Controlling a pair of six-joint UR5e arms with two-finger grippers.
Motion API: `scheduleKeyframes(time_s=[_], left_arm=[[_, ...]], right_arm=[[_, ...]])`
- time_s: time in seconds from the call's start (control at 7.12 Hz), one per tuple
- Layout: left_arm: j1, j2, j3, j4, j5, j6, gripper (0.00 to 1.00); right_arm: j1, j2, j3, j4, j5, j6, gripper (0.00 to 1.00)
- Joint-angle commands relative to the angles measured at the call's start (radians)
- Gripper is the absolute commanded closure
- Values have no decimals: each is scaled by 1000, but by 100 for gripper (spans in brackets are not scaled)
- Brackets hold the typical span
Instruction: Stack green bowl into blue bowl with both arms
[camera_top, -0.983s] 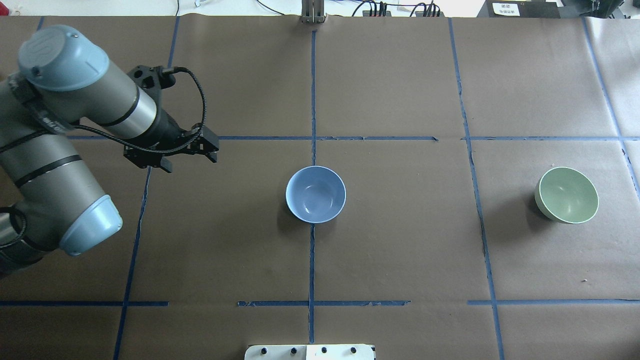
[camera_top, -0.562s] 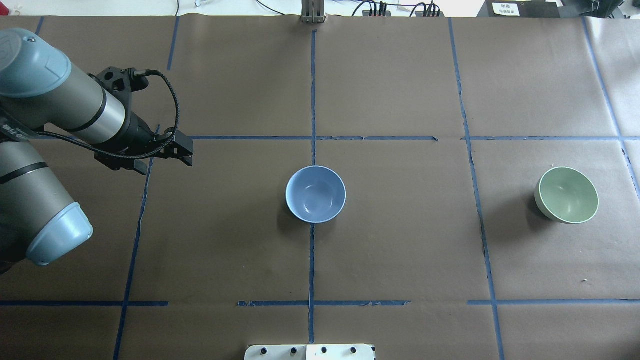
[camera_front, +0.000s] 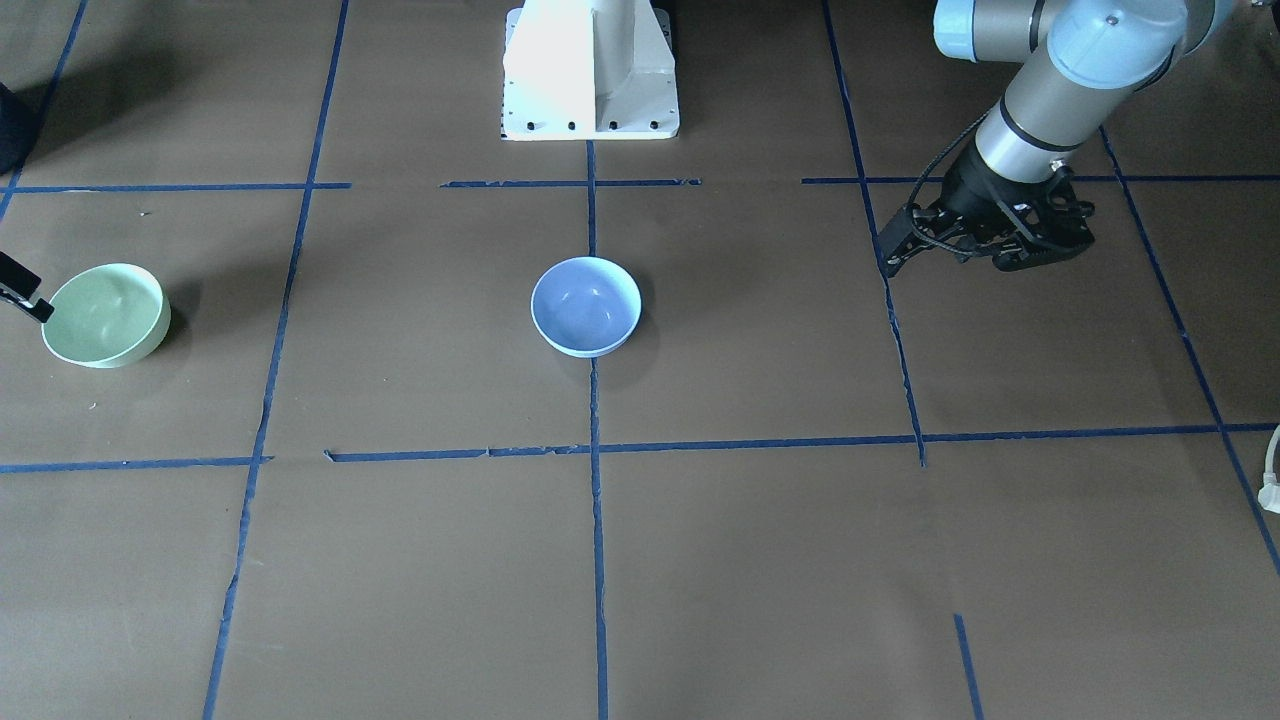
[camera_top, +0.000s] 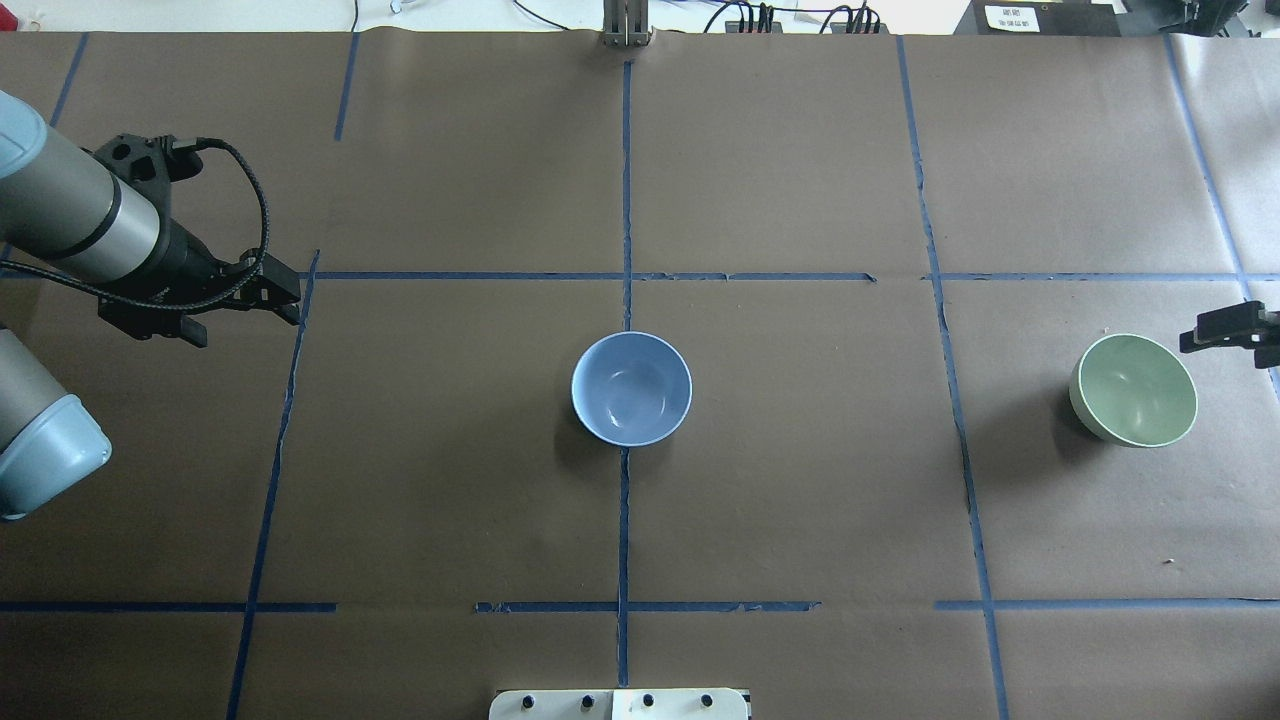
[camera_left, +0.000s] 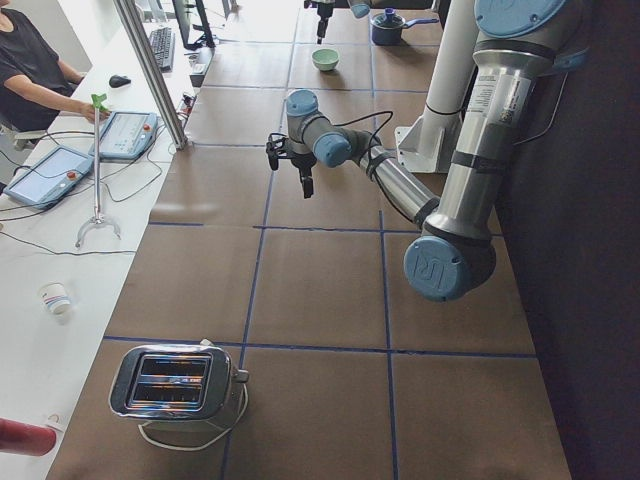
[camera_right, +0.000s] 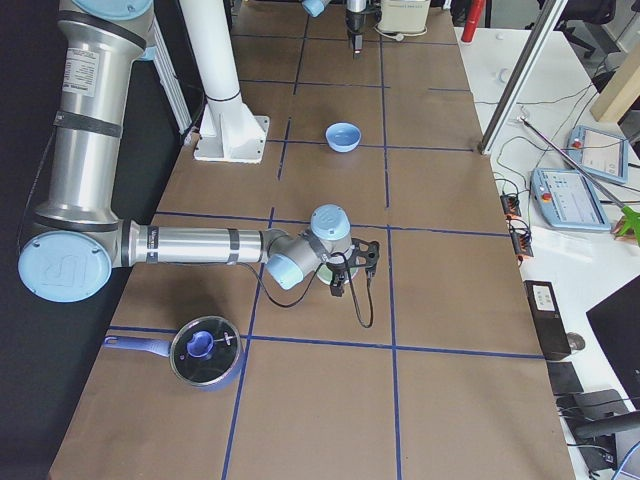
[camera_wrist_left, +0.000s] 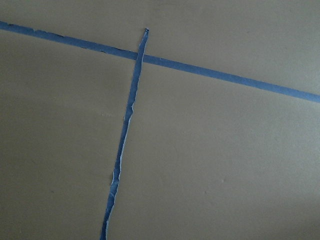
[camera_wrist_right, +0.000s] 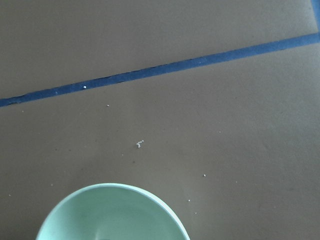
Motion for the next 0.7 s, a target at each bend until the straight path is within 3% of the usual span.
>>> scheduleKeyframes(time_s=[0.0,0.14,0.42,0.56], left_arm=[[-21,8,6,2,-1,46,0],[-21,8,6,2,-1,46,0],[-21,21,7,0,-1,46,0],[-21,23,7,0,-1,46,0]], right_arm=[[-40,2,-44,63,-3,41,0],[-47,2,-55,63,-3,41,0],[-48,2,-67,65,-2,39,58],[-55,2,-69,65,-3,39,72]])
